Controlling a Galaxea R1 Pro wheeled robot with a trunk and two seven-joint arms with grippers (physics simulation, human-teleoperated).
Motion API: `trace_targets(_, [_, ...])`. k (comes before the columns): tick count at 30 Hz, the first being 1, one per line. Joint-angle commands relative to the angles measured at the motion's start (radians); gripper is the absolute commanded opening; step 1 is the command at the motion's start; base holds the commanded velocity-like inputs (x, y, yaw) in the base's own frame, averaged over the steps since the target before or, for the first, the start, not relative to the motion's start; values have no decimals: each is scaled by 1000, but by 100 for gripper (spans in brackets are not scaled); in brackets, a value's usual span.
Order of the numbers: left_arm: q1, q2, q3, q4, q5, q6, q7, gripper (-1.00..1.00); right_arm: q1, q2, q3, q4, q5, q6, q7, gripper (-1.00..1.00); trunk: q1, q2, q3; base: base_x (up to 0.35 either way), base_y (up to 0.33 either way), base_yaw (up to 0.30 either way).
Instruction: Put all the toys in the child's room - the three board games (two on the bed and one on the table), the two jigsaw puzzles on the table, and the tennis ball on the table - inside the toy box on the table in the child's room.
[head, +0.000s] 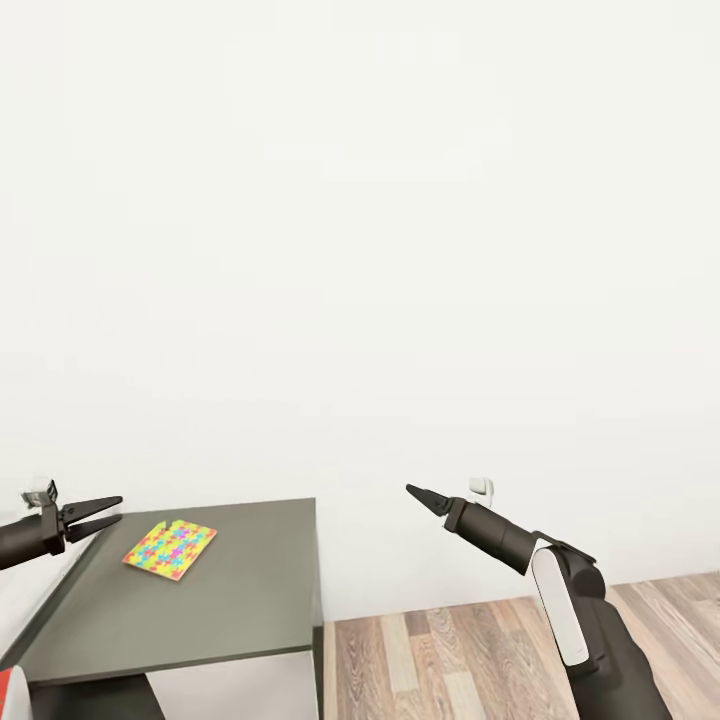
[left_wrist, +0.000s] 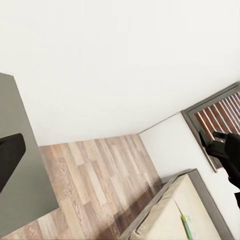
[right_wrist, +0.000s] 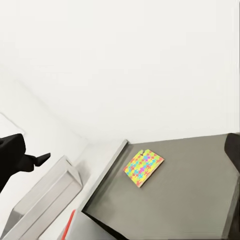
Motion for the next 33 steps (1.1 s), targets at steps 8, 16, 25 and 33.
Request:
trace_targets(8, [0,-1,0,0,-2,11,-5,100,0,2,-23,0,-3,6,1,100,0,-1,-4,42,-213,-151])
trace_targets(16, [0,-2,1,0,-2,11,-5,100,0,10,-78,0,-4,9,3,100,0,-1,-10,99,-244,-226])
trace_targets(25, [0,-2,2,0,-2,11,-5,100,0,11,-85,1,-5,8,4,100,0,-1,-17,61,-115,-244])
trace_targets(33, [0,-2,2,0,-2,11,-5,100,0,11,-86,18,-4,8,5,100,0,-1,-21,4,-7,-257])
